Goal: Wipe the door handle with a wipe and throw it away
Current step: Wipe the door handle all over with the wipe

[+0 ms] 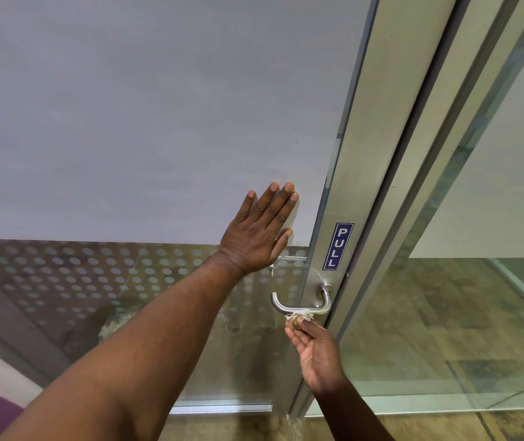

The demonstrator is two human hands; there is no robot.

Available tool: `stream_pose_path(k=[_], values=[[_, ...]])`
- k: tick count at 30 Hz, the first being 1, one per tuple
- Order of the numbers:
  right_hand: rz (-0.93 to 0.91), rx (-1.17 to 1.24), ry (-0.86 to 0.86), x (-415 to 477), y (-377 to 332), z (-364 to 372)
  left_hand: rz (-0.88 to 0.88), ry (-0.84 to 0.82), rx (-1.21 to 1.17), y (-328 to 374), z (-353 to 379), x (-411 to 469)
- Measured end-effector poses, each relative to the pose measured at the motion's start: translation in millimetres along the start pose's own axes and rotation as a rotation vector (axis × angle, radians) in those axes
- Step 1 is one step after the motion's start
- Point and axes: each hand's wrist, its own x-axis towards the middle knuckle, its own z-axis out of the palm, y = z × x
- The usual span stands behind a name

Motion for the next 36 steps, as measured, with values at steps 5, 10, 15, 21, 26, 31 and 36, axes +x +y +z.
stream_pose_path(k=[5,10,15,21,26,31,36], values=[[-0.228,-0.091,0.253,-1,-15,-8,-0.003,-0.003,-0.002,0,-2,-1],[-0.599,-0.501,0.386,-5,-20,-5,0.000,0.001,-0.005,1,-4,0],[-0.931,-1.073,0.248,-11,-20,-7,-0.003,-0.003,-0.007,1,-3,0],[-1.150,-1.483,0.082,-10,-12,-1,0.002,0.012,-0.015,1,-2,0],[-1.148,-1.636,-0.020,-8,-3,18,0.002,0.025,-0.021,0,1,-1],[-1.115,-1.774,0.014,-2,1,47,0.003,0.026,-0.032,0,2,-2],[-0.977,-1.946,0.058,1,1,70,-0.001,0.034,-0.026,0,3,-2]])
